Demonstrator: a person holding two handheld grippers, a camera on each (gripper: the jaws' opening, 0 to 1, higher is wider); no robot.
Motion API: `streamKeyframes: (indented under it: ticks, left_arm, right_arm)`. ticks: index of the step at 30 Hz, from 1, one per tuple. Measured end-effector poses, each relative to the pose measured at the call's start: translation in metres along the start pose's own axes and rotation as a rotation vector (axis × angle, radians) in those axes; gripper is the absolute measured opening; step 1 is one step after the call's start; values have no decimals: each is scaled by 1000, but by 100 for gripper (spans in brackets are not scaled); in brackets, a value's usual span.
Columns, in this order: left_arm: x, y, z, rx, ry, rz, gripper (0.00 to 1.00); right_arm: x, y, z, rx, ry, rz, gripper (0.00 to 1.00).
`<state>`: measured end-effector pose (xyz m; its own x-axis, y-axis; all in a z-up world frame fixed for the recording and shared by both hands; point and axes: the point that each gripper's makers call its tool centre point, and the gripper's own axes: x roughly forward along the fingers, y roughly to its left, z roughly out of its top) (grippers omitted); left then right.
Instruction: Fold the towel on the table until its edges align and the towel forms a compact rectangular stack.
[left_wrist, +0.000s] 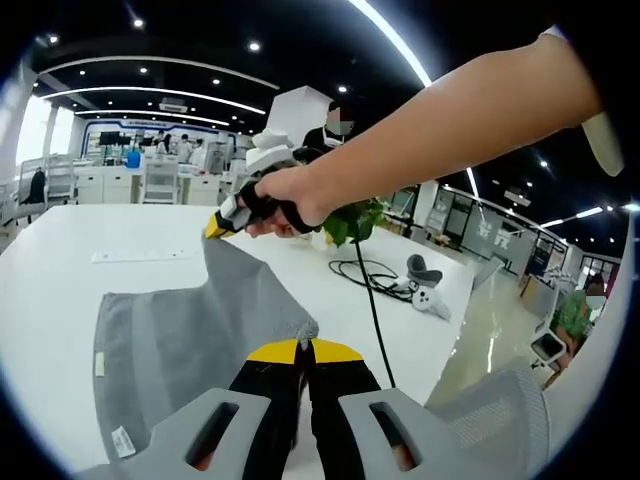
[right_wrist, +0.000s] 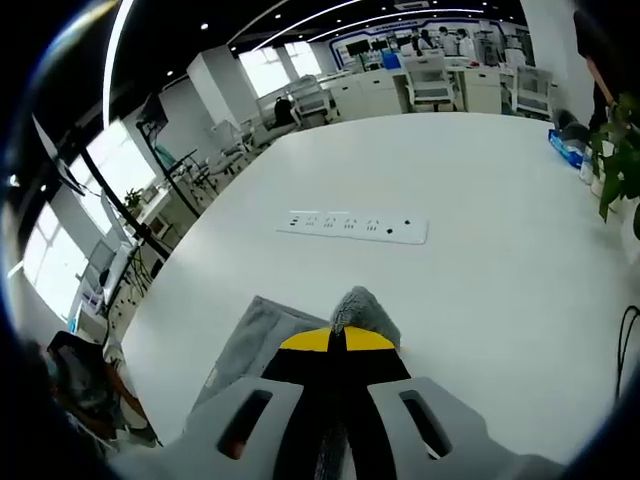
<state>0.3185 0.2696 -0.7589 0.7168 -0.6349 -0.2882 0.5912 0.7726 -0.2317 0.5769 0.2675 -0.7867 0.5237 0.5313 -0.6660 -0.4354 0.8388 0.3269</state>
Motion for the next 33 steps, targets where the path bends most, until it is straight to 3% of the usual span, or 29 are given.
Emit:
streamKeyframes:
  ticks: [19, 27, 33]
  left_arm:
    - [-33, 29, 2, -34, -37, 119, 2]
    - [-41, 36, -5, -36, -25, 155, 2]
    - [-46, 45, -16, -33, 15, 188, 2]
  right_arm:
    - [12, 44, 17, -53, -51, 52, 0]
    - [20, 56, 20, -65, -63, 55, 0]
    - [27, 66, 19, -88, -71, 50, 0]
